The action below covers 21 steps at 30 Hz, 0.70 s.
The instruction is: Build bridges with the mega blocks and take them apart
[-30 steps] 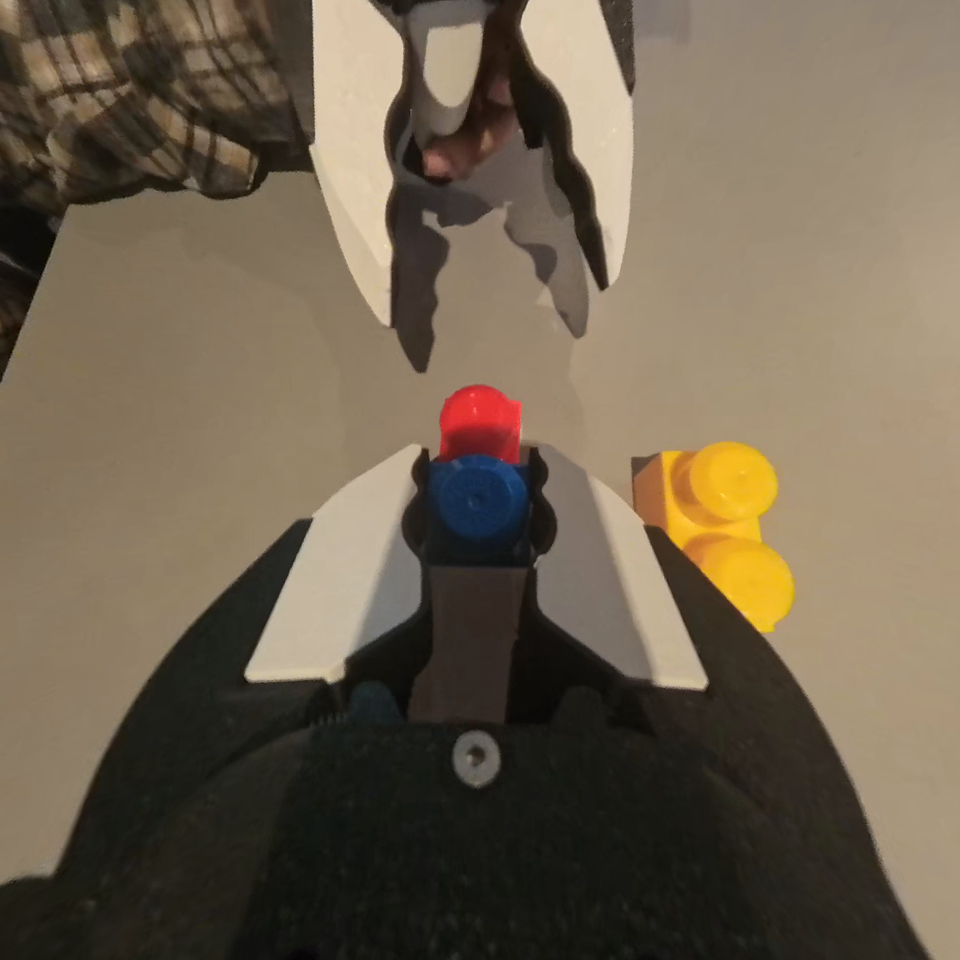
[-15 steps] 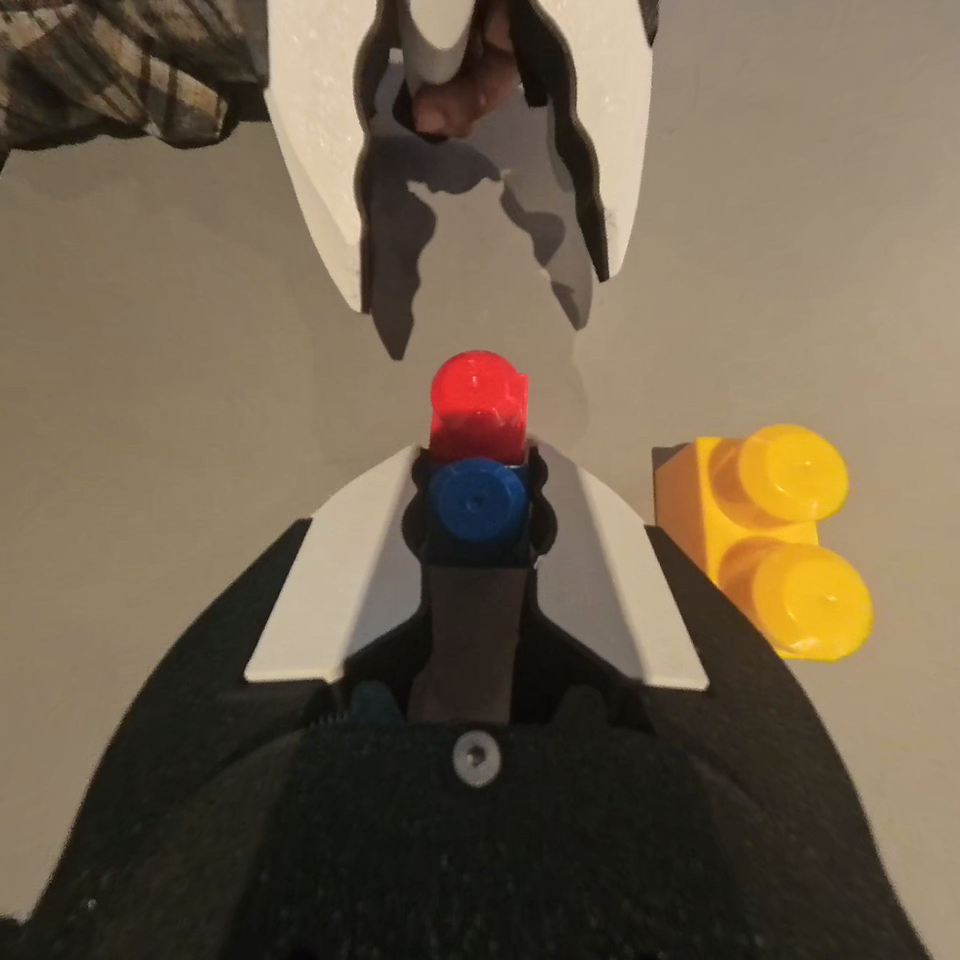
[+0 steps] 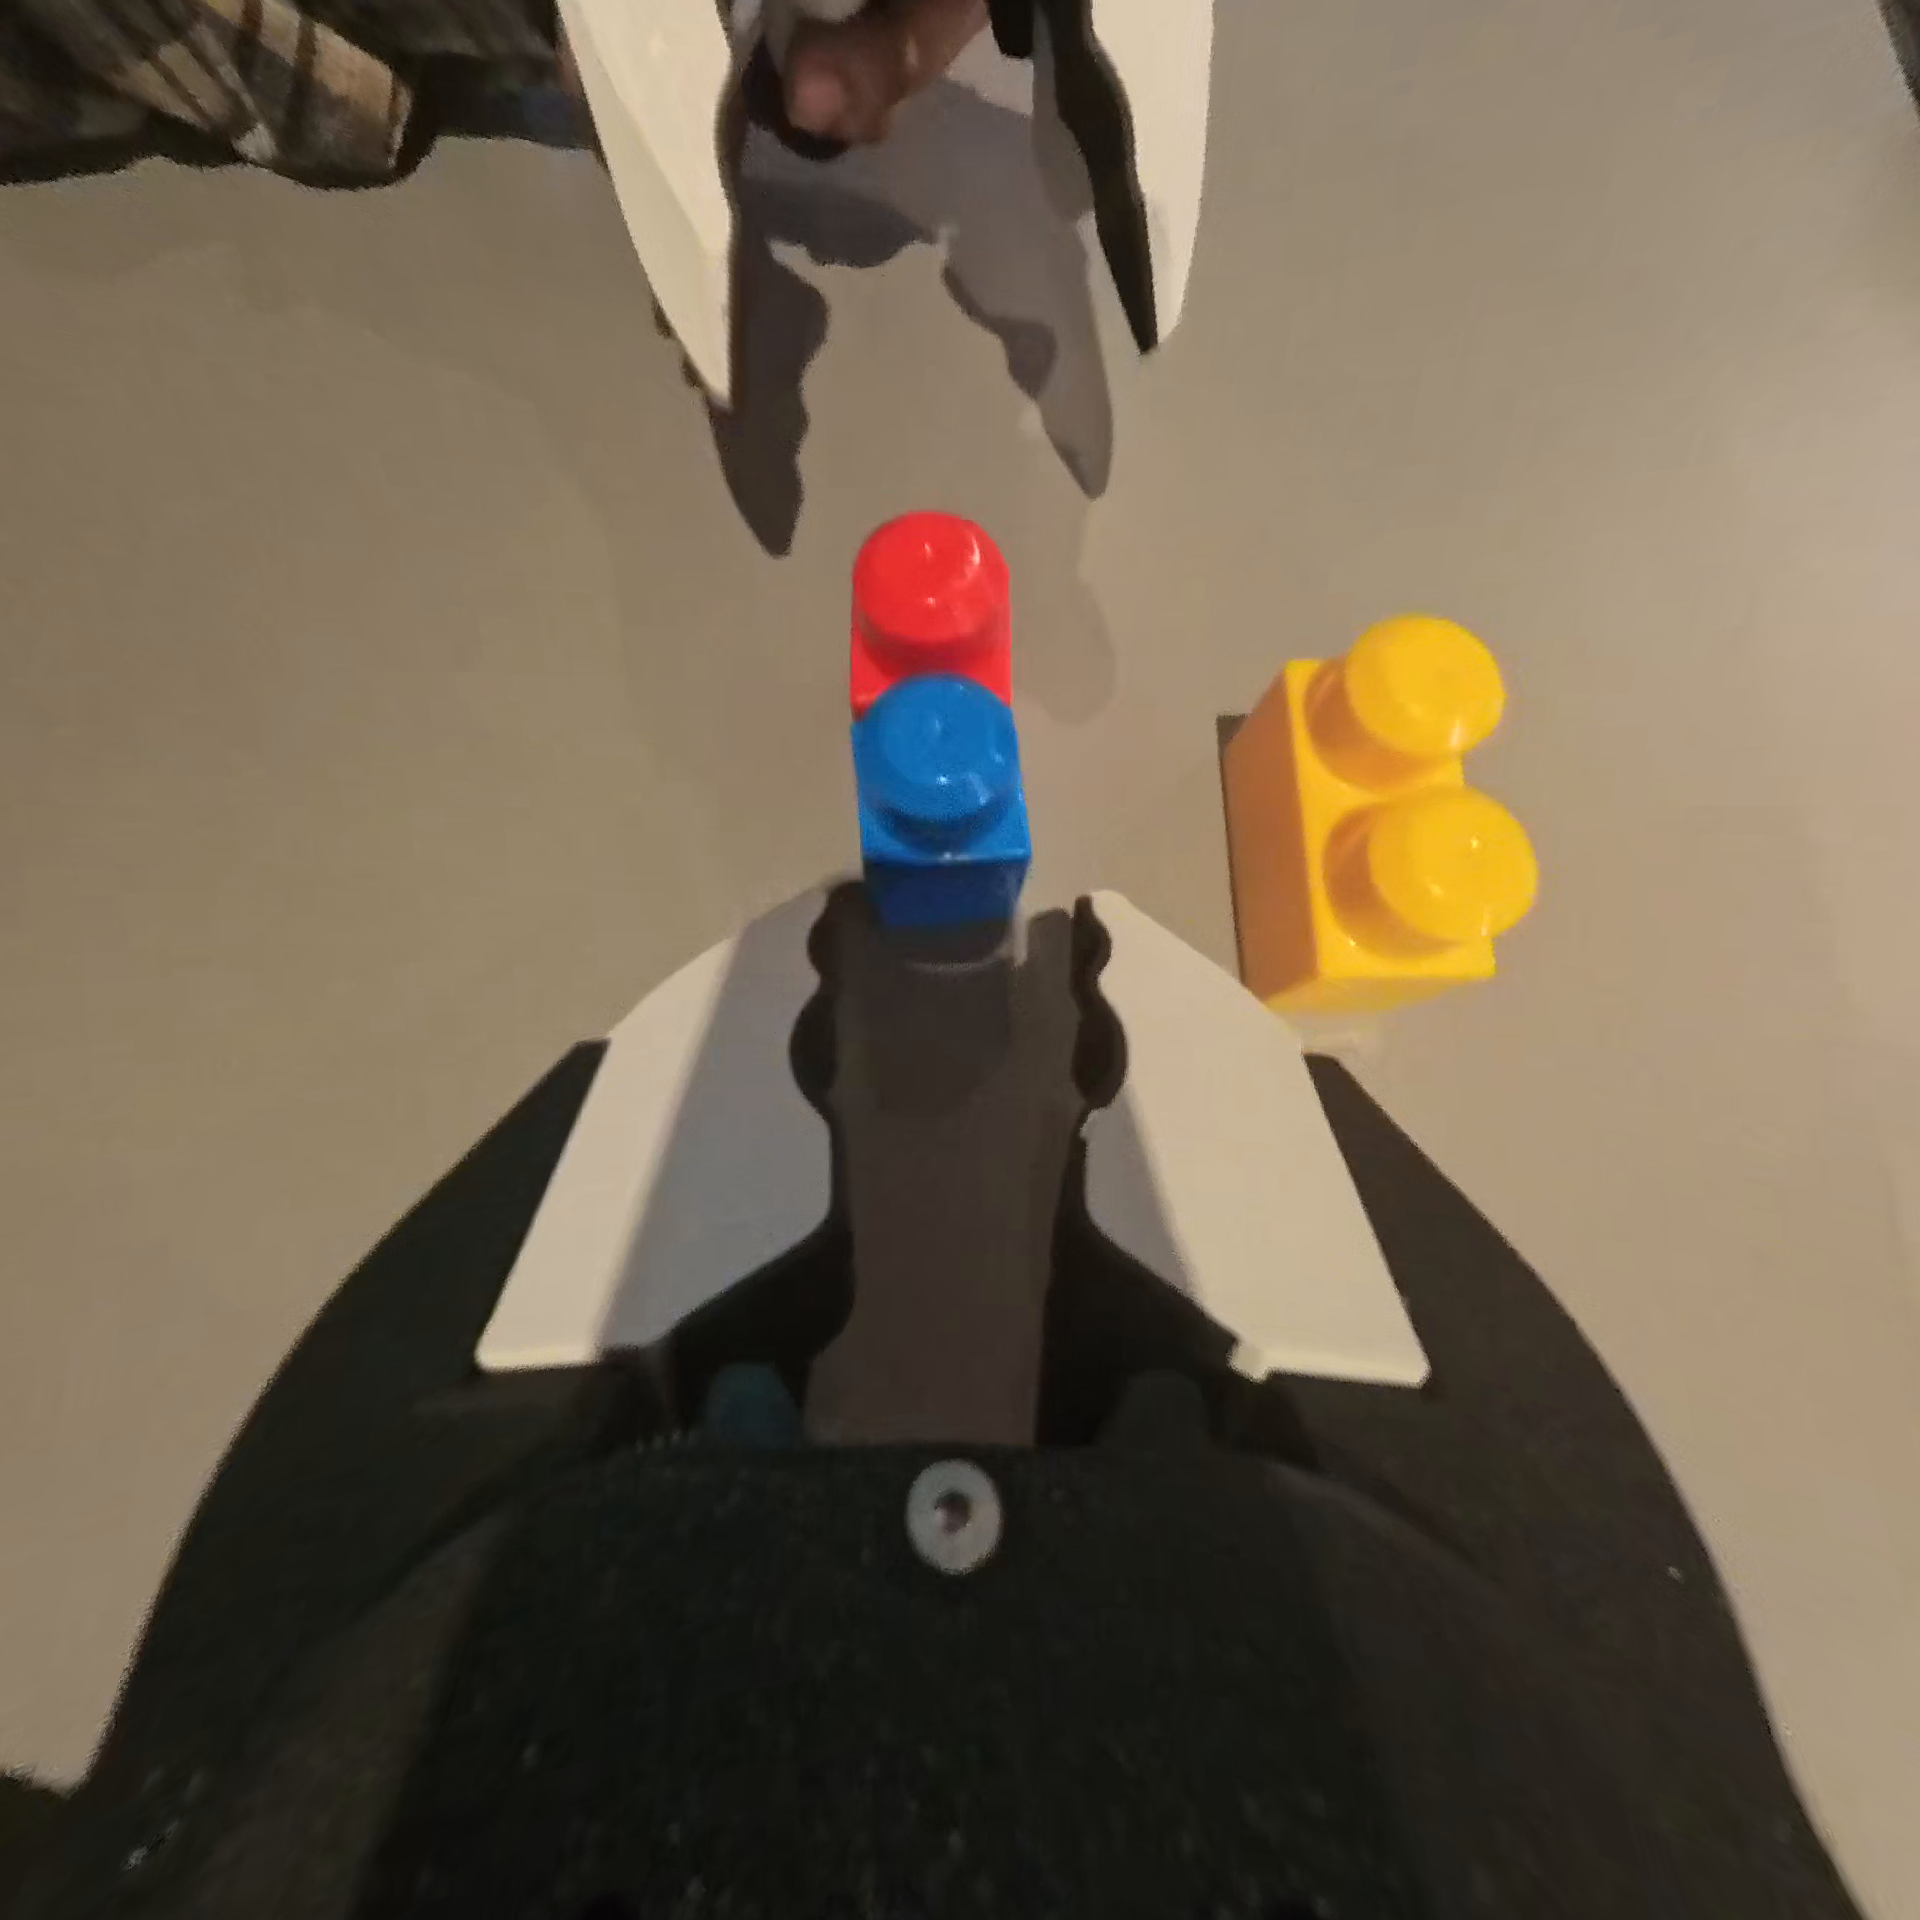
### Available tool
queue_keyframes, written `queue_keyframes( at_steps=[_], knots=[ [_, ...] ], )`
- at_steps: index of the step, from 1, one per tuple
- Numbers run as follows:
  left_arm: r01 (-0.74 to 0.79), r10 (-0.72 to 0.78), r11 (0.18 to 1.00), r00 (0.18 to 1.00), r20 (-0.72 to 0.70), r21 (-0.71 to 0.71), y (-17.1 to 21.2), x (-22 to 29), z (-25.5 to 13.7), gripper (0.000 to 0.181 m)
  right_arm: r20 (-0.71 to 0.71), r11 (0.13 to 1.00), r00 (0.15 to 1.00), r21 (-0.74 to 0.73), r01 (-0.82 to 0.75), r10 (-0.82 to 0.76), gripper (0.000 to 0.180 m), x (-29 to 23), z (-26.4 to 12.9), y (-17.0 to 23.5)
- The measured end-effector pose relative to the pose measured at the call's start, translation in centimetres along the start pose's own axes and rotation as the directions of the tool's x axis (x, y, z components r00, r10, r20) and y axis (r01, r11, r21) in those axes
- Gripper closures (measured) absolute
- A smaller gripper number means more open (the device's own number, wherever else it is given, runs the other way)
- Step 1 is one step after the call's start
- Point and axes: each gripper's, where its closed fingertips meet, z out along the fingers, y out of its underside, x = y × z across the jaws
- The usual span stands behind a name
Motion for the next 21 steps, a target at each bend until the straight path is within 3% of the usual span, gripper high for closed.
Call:
queue_keyframes(
  at_steps=[3,12,18,21],
  knots=[
    [0.001,-0.001,1.000,1.000,0.004,0.002,0.0,-0.1,0.0,0.103,0.008,1.000,1.000,-0.012,-0.011,0.011,0.148,0.0,0.5,0.5],
    [0.002,-0.002,1.000,1.000,0.002,-0.005,0.2,-0.1,0.0,0.103,0.016,1.000,1.000,-0.029,0.007,-0.007,0.150,-0.3,1.7,0.3],
    [-0.001,0.001,1.000,1.000,-0.003,-0.005,0.2,-0.1,-0.1,0.103,-0.036,1.000,0.999,0.003,-0.016,0.016,0.128,0.5,0.1,-0.3],
    [-0.003,0.003,1.000,1.000,-0.003,-0.011,0.3,-0.1,-0.1,0.104,-0.037,1.000,0.999,-0.017,-0.008,0.007,0.127,0.7,-1.0,-1.2]
  ],
)
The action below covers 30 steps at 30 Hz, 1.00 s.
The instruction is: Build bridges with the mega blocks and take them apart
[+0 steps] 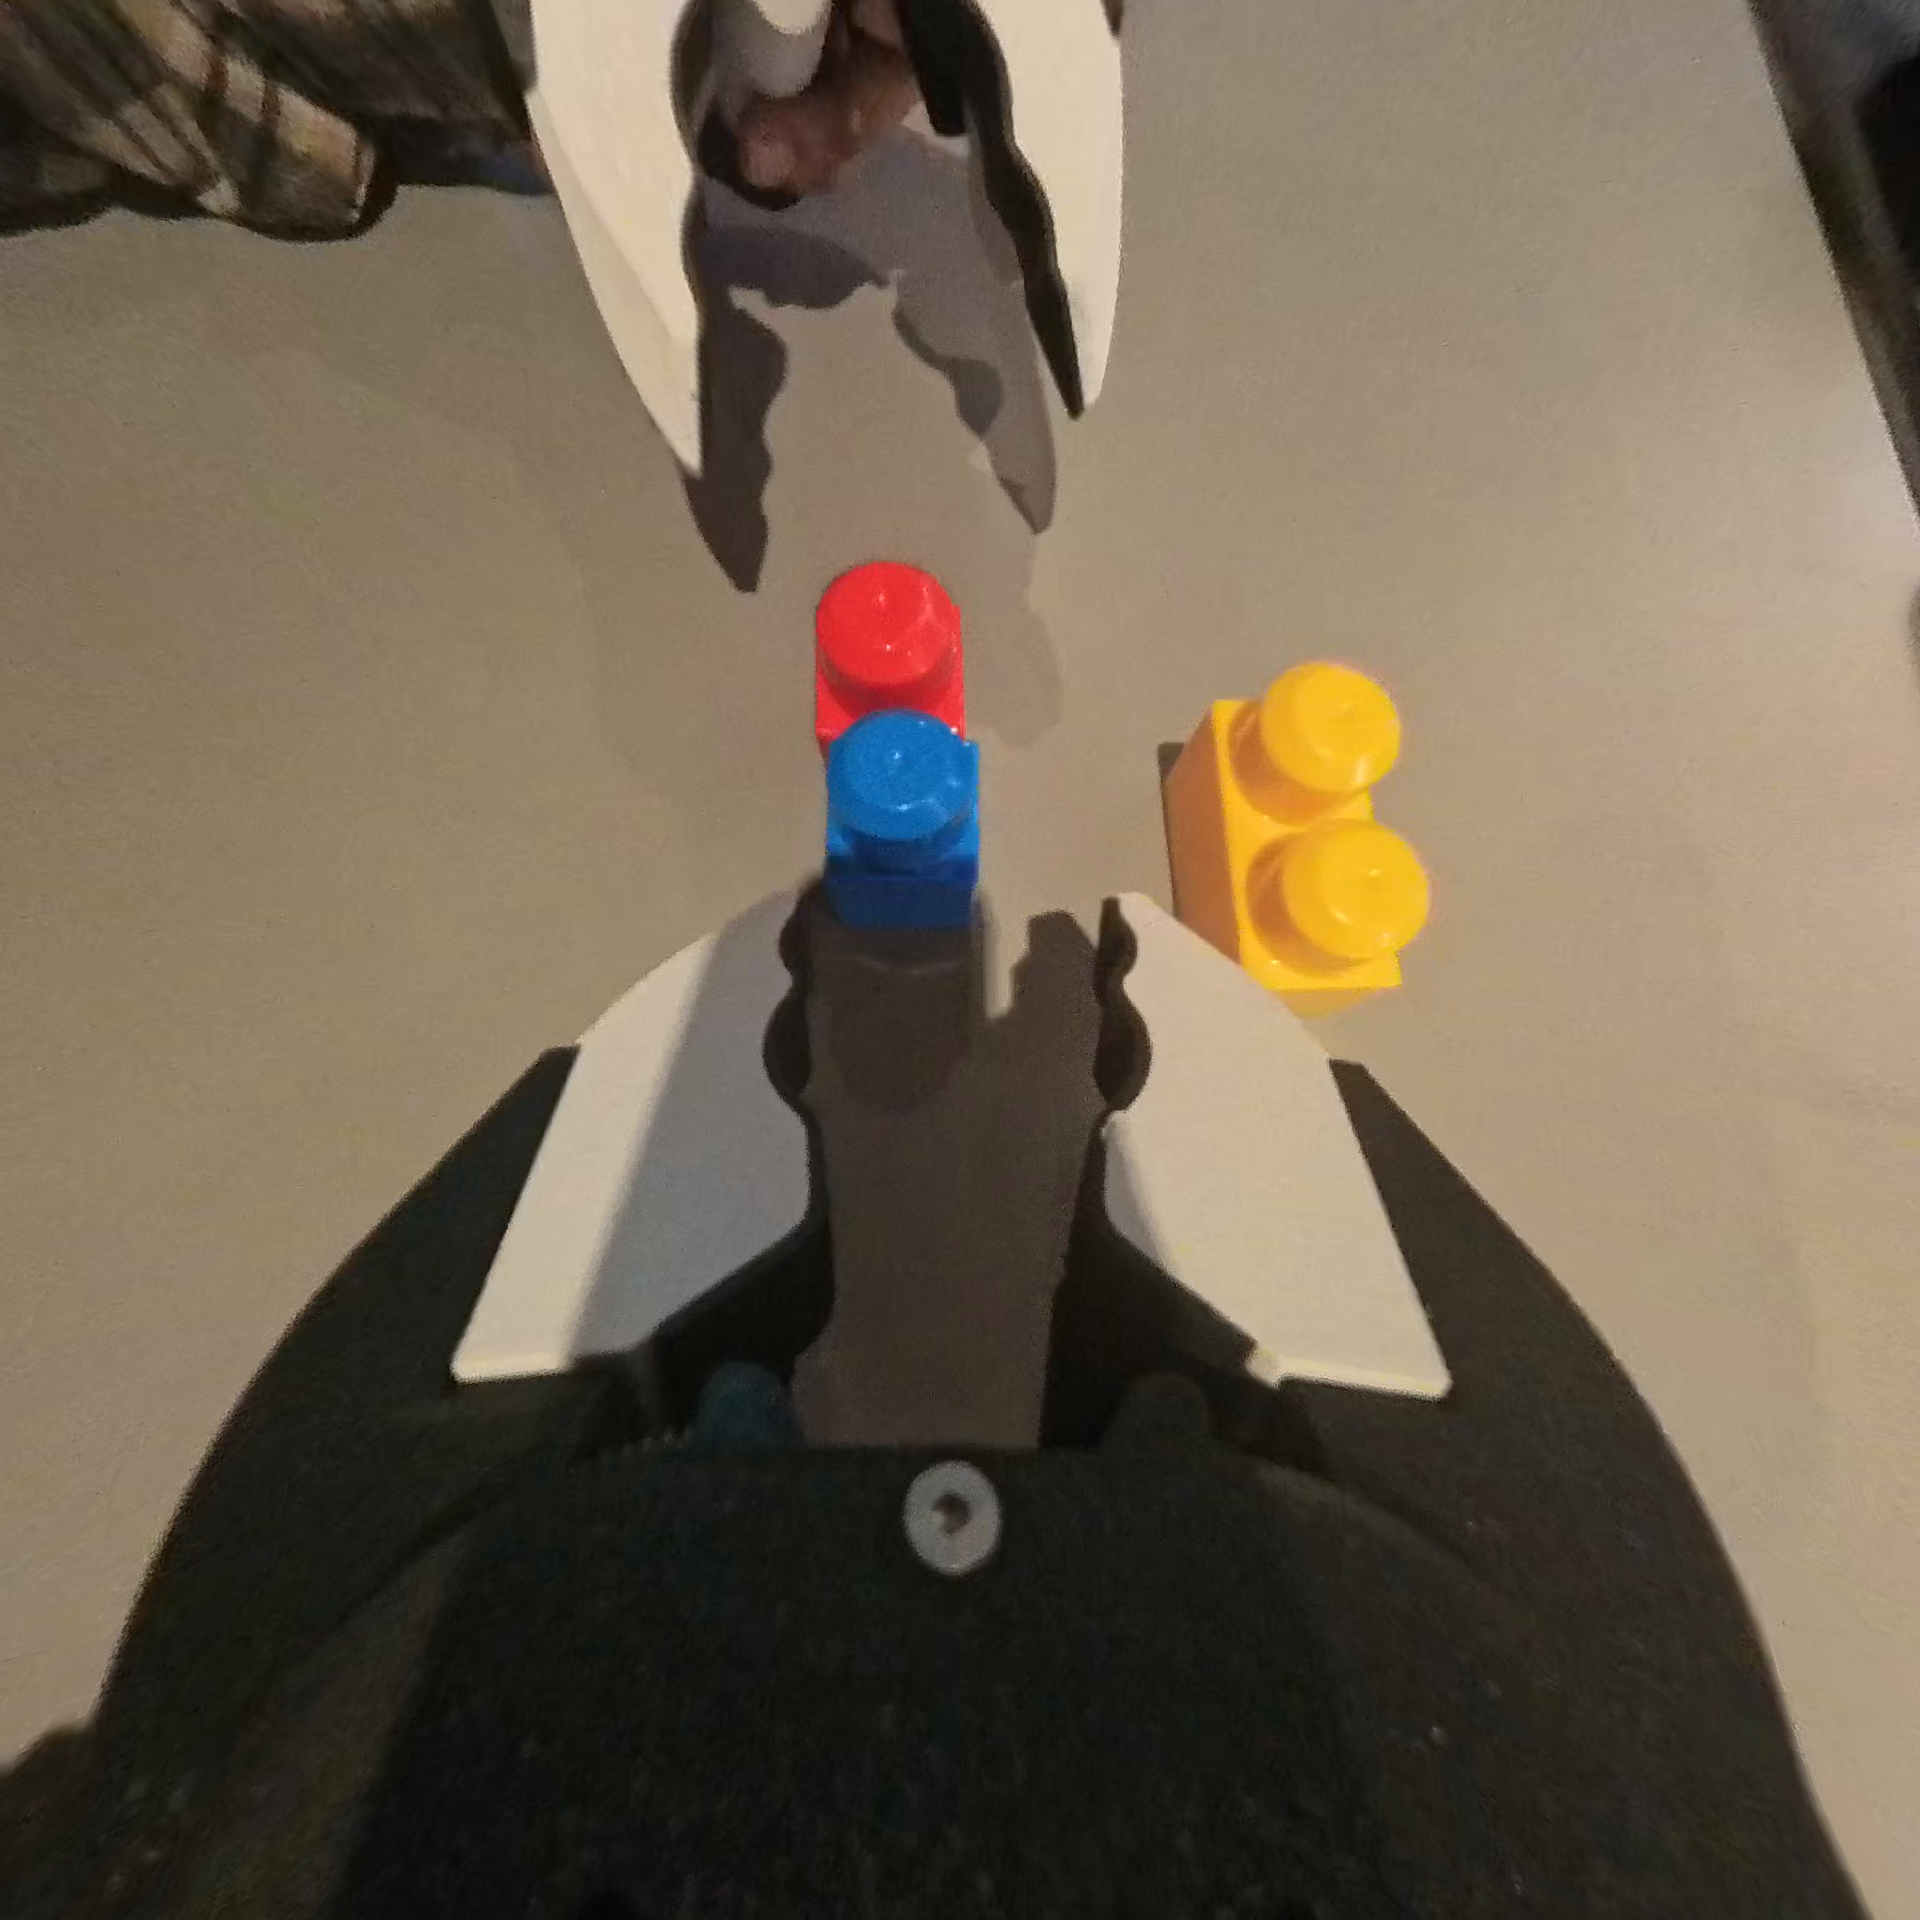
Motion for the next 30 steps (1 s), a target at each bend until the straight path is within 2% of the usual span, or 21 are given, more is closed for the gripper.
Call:
queue_keyframes(
  at_steps=[6,9,11,13,16,19,24,27,30],
  knots=[
    [-0.006,0.006,1.000,1.000,0.014,-0.018,0.4,-0.4,-0.4,0.105,0.067,0.964,0.993,-0.243,0.106,-0.093,0.130,-0.9,-0.6,-2.6],
    [0.005,-0.005,1.000,1.000,0.019,-0.011,0.5,-0.7,-0.7,0.106,0.065,0.955,0.998,-0.295,0.010,0.010,0.132,-1.3,-0.4,-4.1],
    [0.007,-0.007,1.000,1.000,0.021,-0.002,0.4,-0.9,-1.0,0.106,0.034,0.971,0.993,-0.218,-0.099,0.109,0.133,-1.1,-0.6,-5.6],
    [0.005,-0.006,1.000,1.000,0.023,0.018,0.1,-0.9,-1.3,0.107,0.058,0.992,0.991,-0.018,-0.121,0.122,0.133,-1.2,-1.2,-7.2],
    [0.009,-0.010,0.999,1.000,0.021,0.045,-0.3,-0.9,-1.7,0.108,0.000,0.968,1.000,0.250,-0.006,0.006,0.125,0.0,-2.6,-7.4],
    [0.002,-0.003,0.999,1.000,0.017,0.054,-0.5,-0.8,-1.7,0.108,0.010,0.914,0.999,0.404,0.029,-0.036,0.121,-0.1,-2.3,-6.7],
    [-0.022,0.022,0.998,1.000,0.007,0.051,-0.6,-0.4,-1.5,0.109,0.028,0.919,0.996,0.389,0.067,-0.085,0.120,-0.5,1.0,-5.2],
    [-0.020,0.020,0.999,1.000,0.004,0.046,-0.4,-0.5,-1.4,0.110,0.043,0.943,0.994,0.322,0.084,-0.104,0.128,-0.5,2.8,-4.2],
    [-0.015,0.015,0.999,1.000,0.001,0.044,-0.3,-0.5,-1.4,0.110,0.069,0.943,0.993,0.325,0.066,-0.094,0.134,-0.8,3.6,-4.1]
  ],
)
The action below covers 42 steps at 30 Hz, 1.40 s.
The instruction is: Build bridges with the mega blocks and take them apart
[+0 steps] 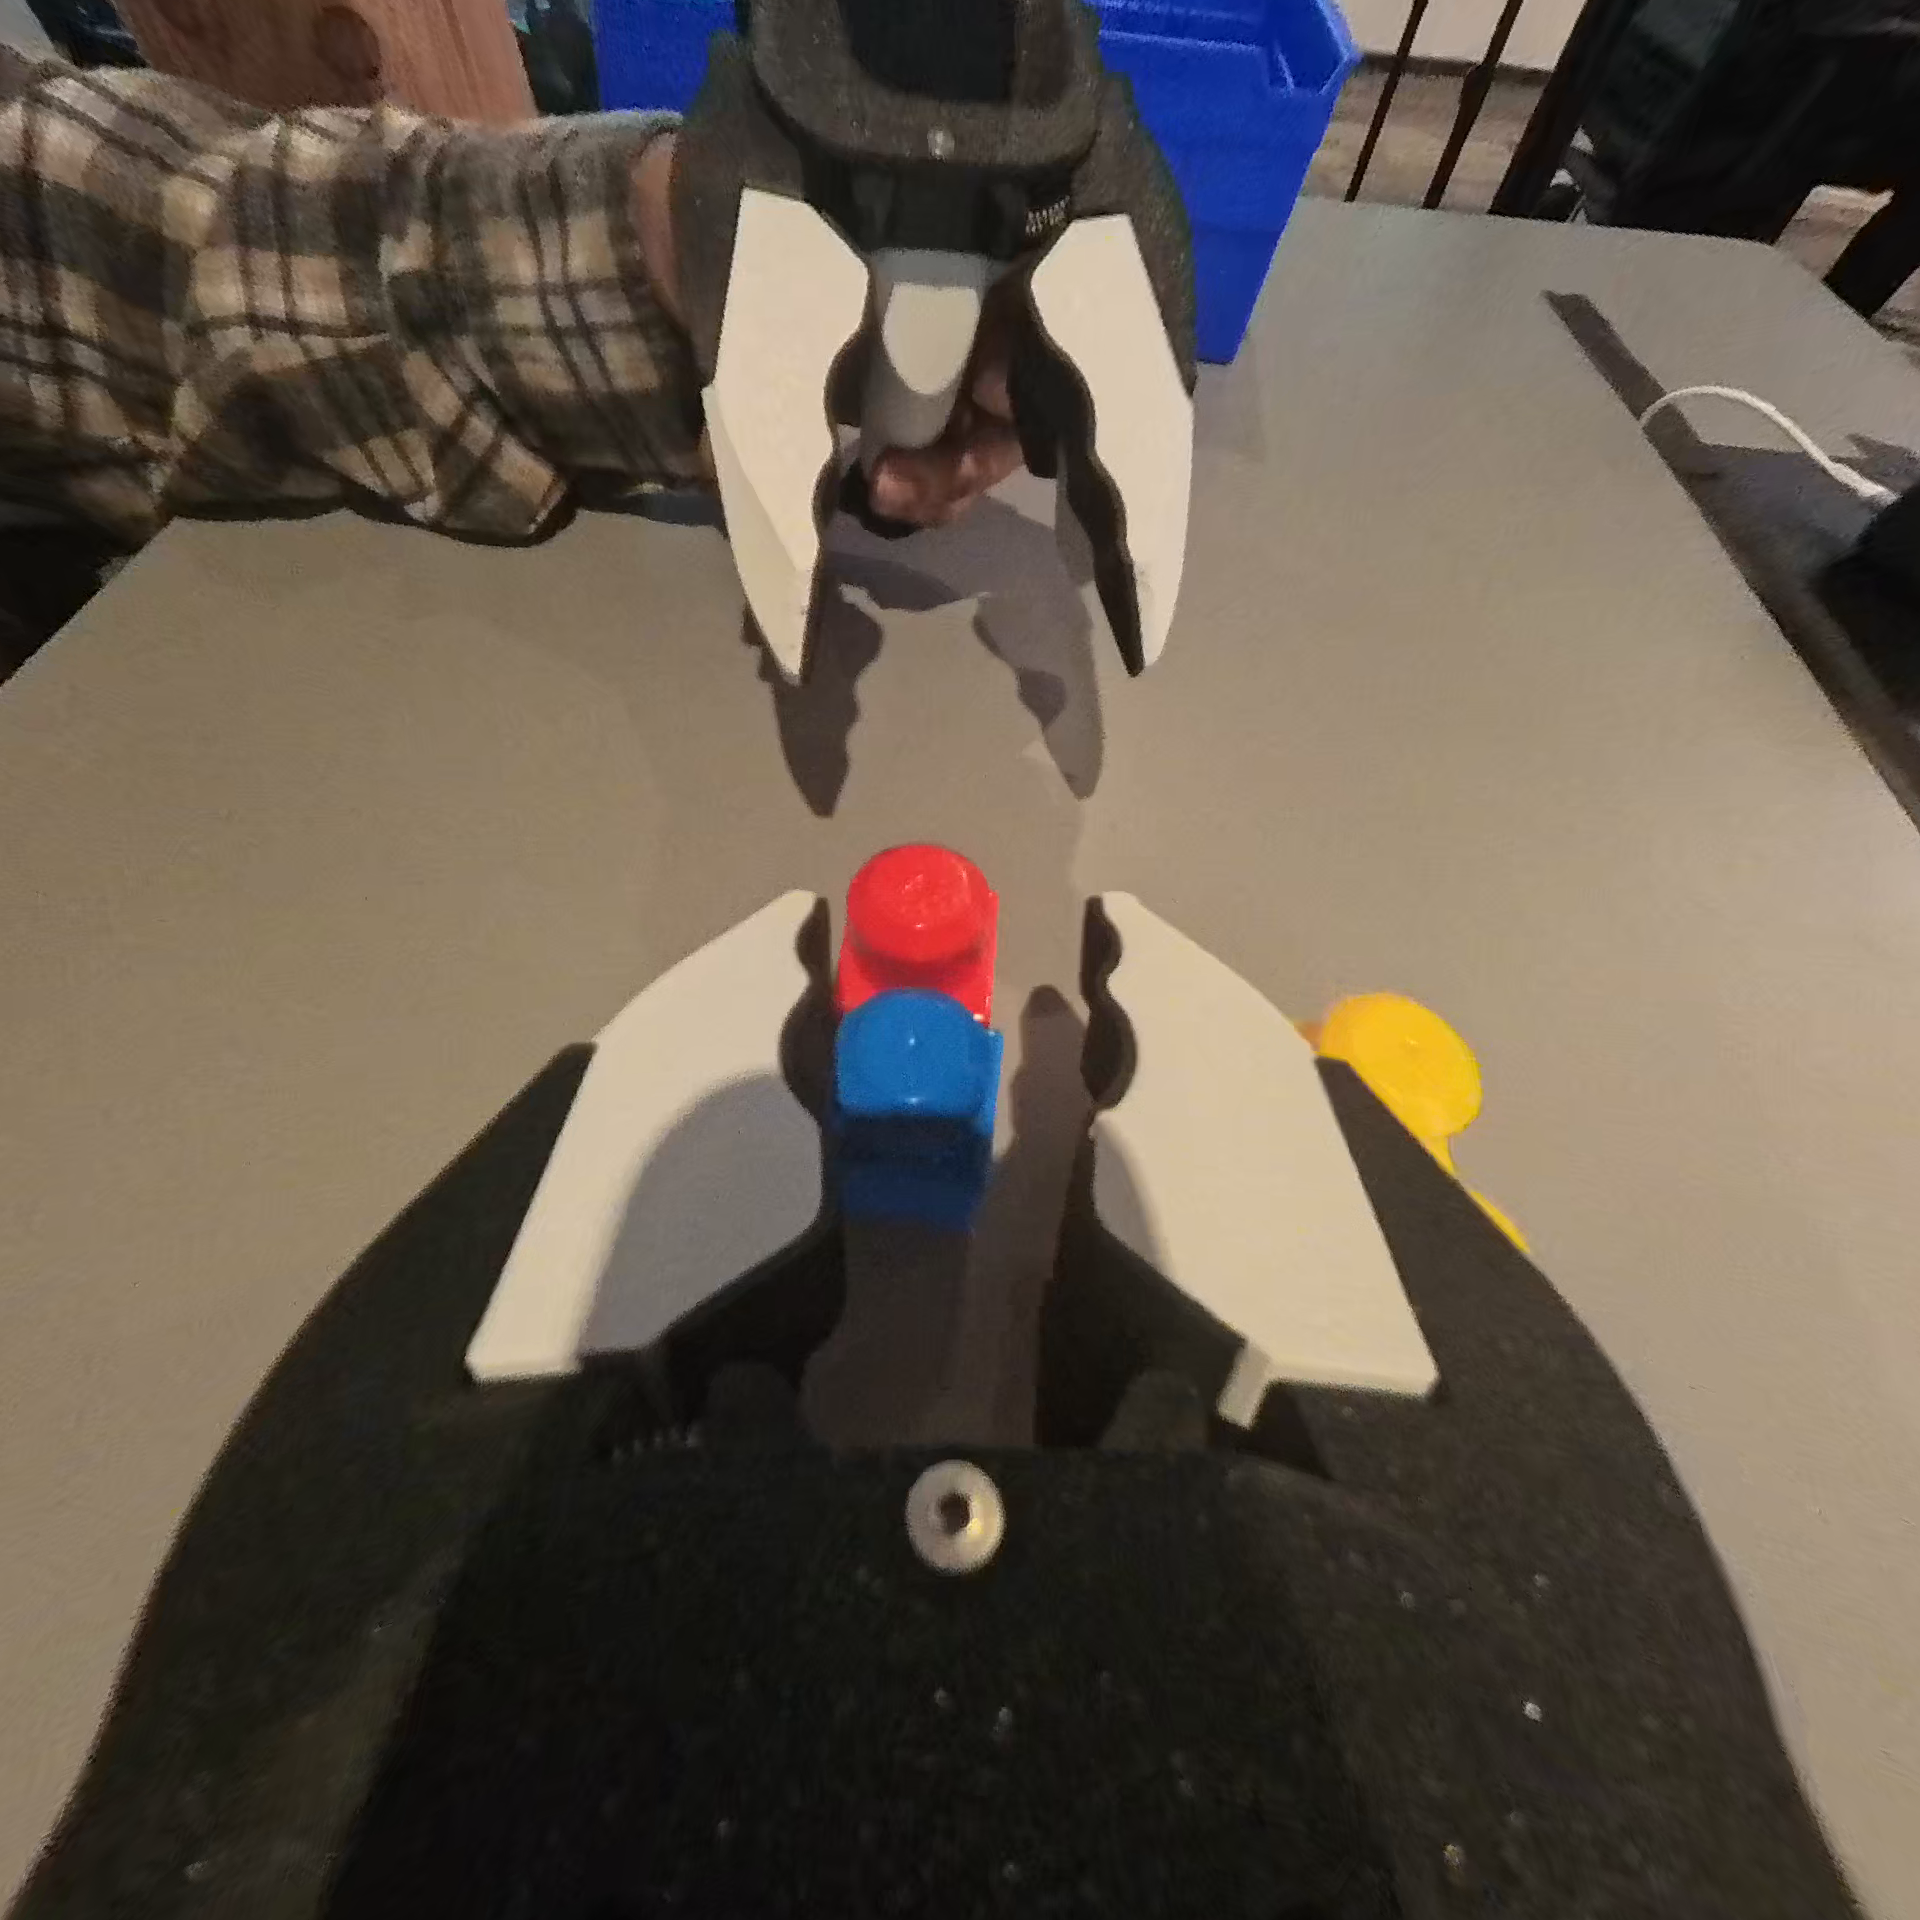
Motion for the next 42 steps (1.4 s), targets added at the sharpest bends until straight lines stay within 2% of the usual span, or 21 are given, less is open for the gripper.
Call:
queue_keyframes(
  at_steps=[5,12,29,39,42],
  knots=[
    [-0.003,0.003,1.000,1.000,-0.007,-0.009,0.1,0.2,0.2,0.111,0.000,1.000,1.000,-0.012,-0.001,0.001,0.137,-0.3,0.7,0.3],
    [-0.006,0.006,1.000,1.000,-0.023,-0.028,0.5,0.5,0.6,0.111,0.020,0.995,0.999,-0.091,-0.044,0.046,0.151,-0.4,1.5,1.2],
    [-0.016,0.014,0.999,0.999,-0.034,-0.046,0.7,0.8,0.8,0.111,0.036,0.996,0.998,-0.070,-0.048,0.050,0.152,-0.2,1.1,0.5],
    [-0.016,0.014,0.998,0.999,-0.041,-0.056,0.9,0.9,0.9,0.111,0.050,0.993,0.996,-0.102,-0.063,0.069,0.151,-0.4,1.2,1.3],
    [-0.018,0.016,0.998,0.999,-0.041,-0.060,0.9,0.9,0.9,0.111,0.024,0.992,0.998,-0.115,-0.049,0.053,0.135,-0.1,1.1,1.2]
  ],
)
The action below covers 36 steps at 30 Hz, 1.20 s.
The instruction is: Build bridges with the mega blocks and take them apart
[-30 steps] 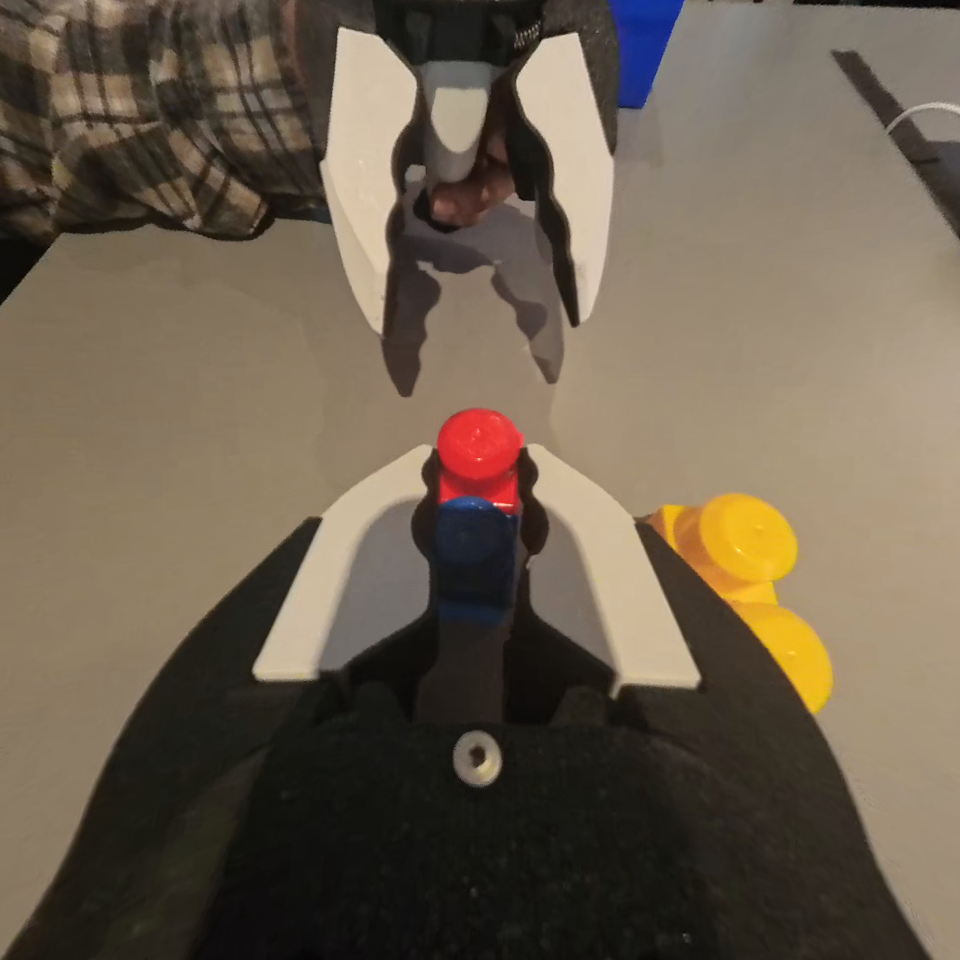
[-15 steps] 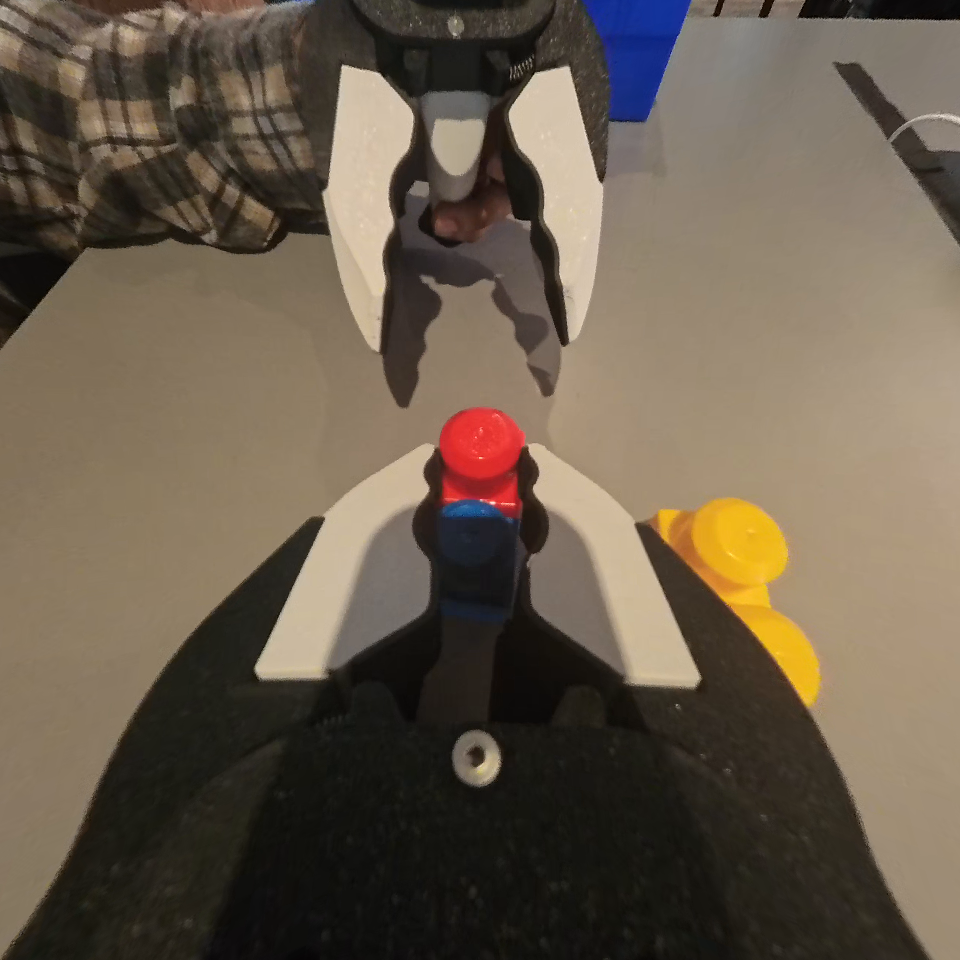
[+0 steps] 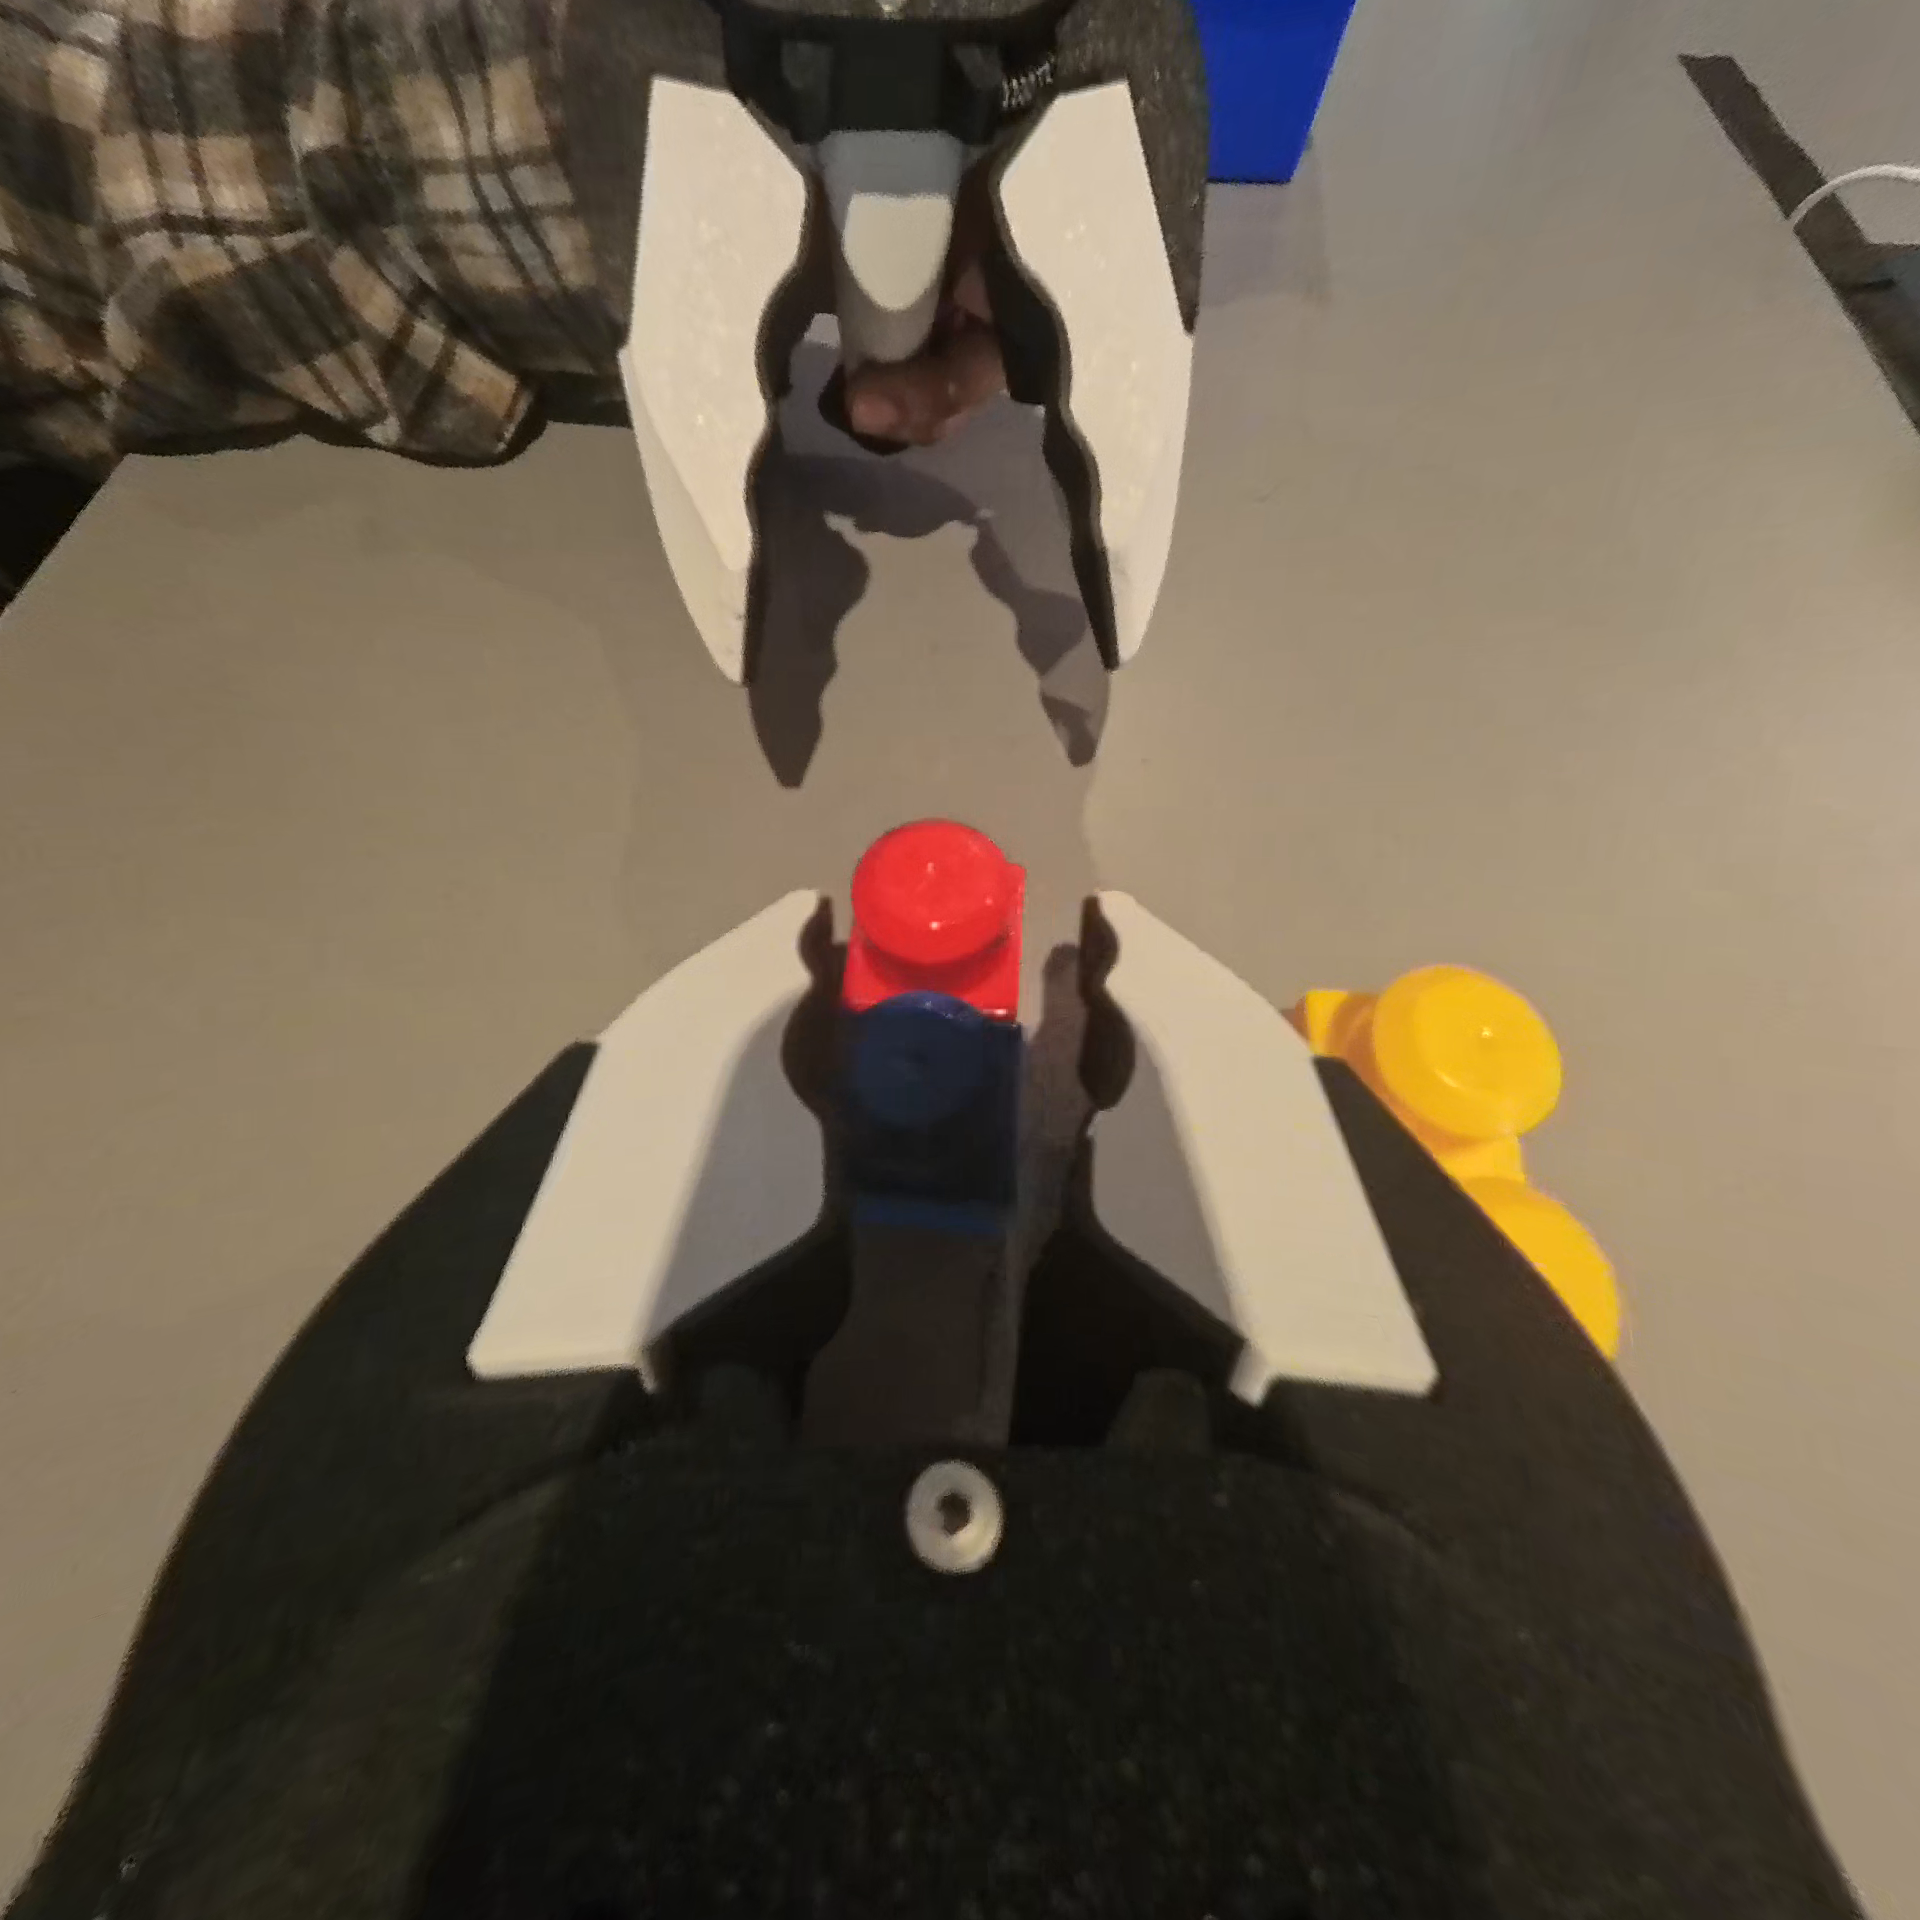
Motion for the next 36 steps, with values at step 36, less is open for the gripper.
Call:
queue_keyframes(
  at_steps=[36],
  knots=[
    [0.038,-0.037,0.999,0.998,0.059,-0.011,1.2,-1.9,-1.7,0.112,0.111,0.709,0.992,-0.704,0.038,0.058,0.143,-0.1,0.1,3.8]
  ],
)
